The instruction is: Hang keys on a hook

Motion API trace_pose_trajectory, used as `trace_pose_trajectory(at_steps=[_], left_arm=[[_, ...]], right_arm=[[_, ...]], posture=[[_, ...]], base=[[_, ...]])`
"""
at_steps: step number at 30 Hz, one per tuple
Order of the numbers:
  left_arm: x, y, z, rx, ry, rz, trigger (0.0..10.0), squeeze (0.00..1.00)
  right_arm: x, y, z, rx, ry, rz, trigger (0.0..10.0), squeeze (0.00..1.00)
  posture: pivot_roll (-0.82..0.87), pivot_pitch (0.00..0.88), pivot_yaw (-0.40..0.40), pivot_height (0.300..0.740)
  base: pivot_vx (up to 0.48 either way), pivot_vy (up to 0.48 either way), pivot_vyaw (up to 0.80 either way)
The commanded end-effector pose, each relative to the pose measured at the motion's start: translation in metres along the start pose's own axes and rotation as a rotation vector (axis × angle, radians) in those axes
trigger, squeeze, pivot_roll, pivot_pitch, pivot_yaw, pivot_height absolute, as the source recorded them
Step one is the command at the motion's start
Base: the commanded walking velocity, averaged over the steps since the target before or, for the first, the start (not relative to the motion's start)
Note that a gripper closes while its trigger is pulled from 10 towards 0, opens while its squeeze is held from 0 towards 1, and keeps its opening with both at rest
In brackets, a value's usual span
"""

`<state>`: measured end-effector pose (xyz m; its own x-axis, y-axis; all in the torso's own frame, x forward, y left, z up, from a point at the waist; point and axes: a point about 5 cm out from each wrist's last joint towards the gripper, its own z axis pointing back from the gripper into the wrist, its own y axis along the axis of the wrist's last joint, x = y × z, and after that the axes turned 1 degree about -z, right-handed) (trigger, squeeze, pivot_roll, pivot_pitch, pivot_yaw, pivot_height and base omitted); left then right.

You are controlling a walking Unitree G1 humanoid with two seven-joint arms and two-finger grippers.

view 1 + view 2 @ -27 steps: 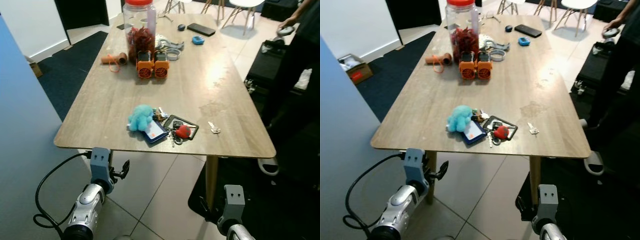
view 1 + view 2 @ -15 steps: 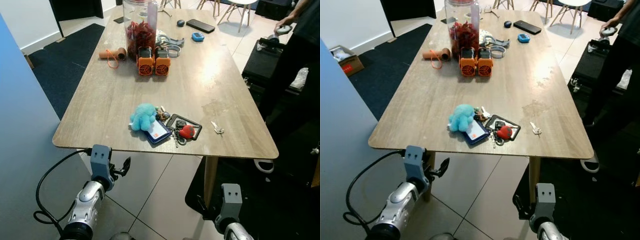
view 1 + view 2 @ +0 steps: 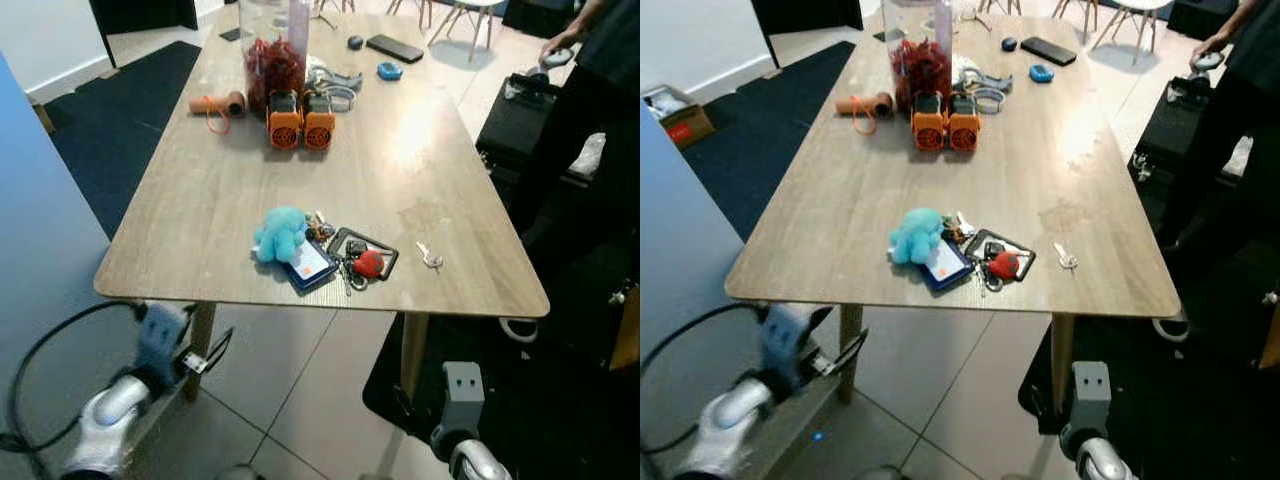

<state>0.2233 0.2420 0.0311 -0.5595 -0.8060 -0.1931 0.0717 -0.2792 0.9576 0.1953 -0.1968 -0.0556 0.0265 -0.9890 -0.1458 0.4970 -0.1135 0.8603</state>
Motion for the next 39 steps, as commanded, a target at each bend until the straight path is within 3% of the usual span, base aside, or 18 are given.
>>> trace_pose_trajectory(at_steps=[1, 9, 10, 12, 14, 16, 18, 21, 24, 27, 29, 33, 36, 39], left_arm=[[0.001, 0.004, 0.008, 0.029, -0.067, -0.015, 10.0, 0.00], [0.006, 0.021, 0.022, 0.107, -0.262, -0.066, 10.0, 0.00], [0.008, 0.040, 0.023, 0.161, -0.340, -0.073, 10.0, 0.00], [0.010, 0.045, 0.023, 0.177, -0.364, -0.070, 10.0, 0.00], [0.012, 0.074, 0.015, 0.275, -0.386, -0.063, 10.0, 0.00], [0.012, 0.074, 0.015, 0.275, -0.386, -0.063, 10.0, 0.00], [0.019, 0.105, 0.001, 0.362, -0.408, -0.032, 10.0, 0.00], [0.028, 0.127, -0.031, 0.357, -0.348, -0.012, 10.0, 0.00], [0.029, 0.129, -0.037, 0.342, -0.324, -0.013, 10.0, 0.00], [0.036, 0.134, -0.071, 0.317, -0.198, -0.001, 10.0, 0.00], [0.036, 0.136, -0.079, 0.315, -0.158, -0.010, 10.0, 0.00], [0.042, 0.143, -0.111, 0.184, -0.043, 0.063, 10.0, 0.00], [0.045, 0.141, -0.128, 0.091, 0.030, 0.132, 10.0, 0.00], [0.046, 0.139, -0.136, 0.037, 0.068, 0.139, 10.0, 0.00]], right_arm=[[0.000, -0.002, 0.000, -0.015, 0.004, -0.001, 10.0, 0.00], [0.000, -0.002, 0.001, -0.014, 0.007, 0.000, 10.0, 0.00], [0.001, -0.002, 0.001, -0.014, 0.006, 0.000, 10.0, 0.00], [0.001, -0.002, 0.001, -0.014, 0.006, 0.000, 10.0, 0.00], [0.002, -0.002, 0.001, -0.015, 0.004, 0.001, 10.0, 0.00], [0.002, -0.002, 0.001, -0.015, 0.004, 0.001, 10.0, 0.00], [0.002, -0.002, 0.001, -0.018, 0.006, 0.002, 10.0, 0.00], [0.000, -0.001, -0.001, -0.021, 0.010, 0.004, 10.0, 0.00], [-0.001, -0.001, -0.001, -0.020, 0.010, 0.004, 10.0, 0.00], [-0.002, 0.000, -0.002, -0.017, 0.010, 0.002, 10.0, 0.00], [-0.002, 0.000, -0.002, -0.016, 0.010, 0.002, 10.0, 0.00], [0.000, 0.001, -0.002, -0.010, -0.006, -0.006, 10.0, 0.00], [0.001, 0.000, -0.001, -0.009, -0.011, -0.010, 10.0, 0.00], [0.001, 0.000, -0.001, -0.007, -0.016, -0.014, 10.0, 0.00]], posture=[[0.06, 0.071, -0.063, 0.740], [0.06, 0.076, -0.062, 0.740], [0.06, 0.075, -0.062, 0.740], [0.06, 0.075, -0.062, 0.740], [0.06, 0.078, -0.064, 0.740], [0.06, 0.078, -0.064, 0.740], [0.07, 0.077, -0.067, 0.740], [0.07, 0.076, -0.064, 0.740], [0.07, 0.074, -0.064, 0.740], [0.07, 0.075, -0.061, 0.740], [0.07, 0.075, -0.061, 0.740], [0.06, 0.081, -0.046, 0.740], [0.06, 0.084, -0.038, 0.740], [0.06, 0.087, -0.035, 0.740]], base=[[0.000, 0.000, 0.00], [0.000, 0.000, 0.00], [0.000, 0.000, 0.00], [0.000, 0.000, 0.00], [0.000, 0.000, 0.00], [0.000, 0.000, 0.00], [0.000, 0.000, 0.00], [0.000, 0.000, 0.00], [0.000, 0.000, 0.00], [0.000, 0.000, 0.00], [0.000, 0.000, 0.00], [0.000, 0.000, 0.00], [0.000, 0.000, 0.00], [0.000, 0.000, 0.00]])
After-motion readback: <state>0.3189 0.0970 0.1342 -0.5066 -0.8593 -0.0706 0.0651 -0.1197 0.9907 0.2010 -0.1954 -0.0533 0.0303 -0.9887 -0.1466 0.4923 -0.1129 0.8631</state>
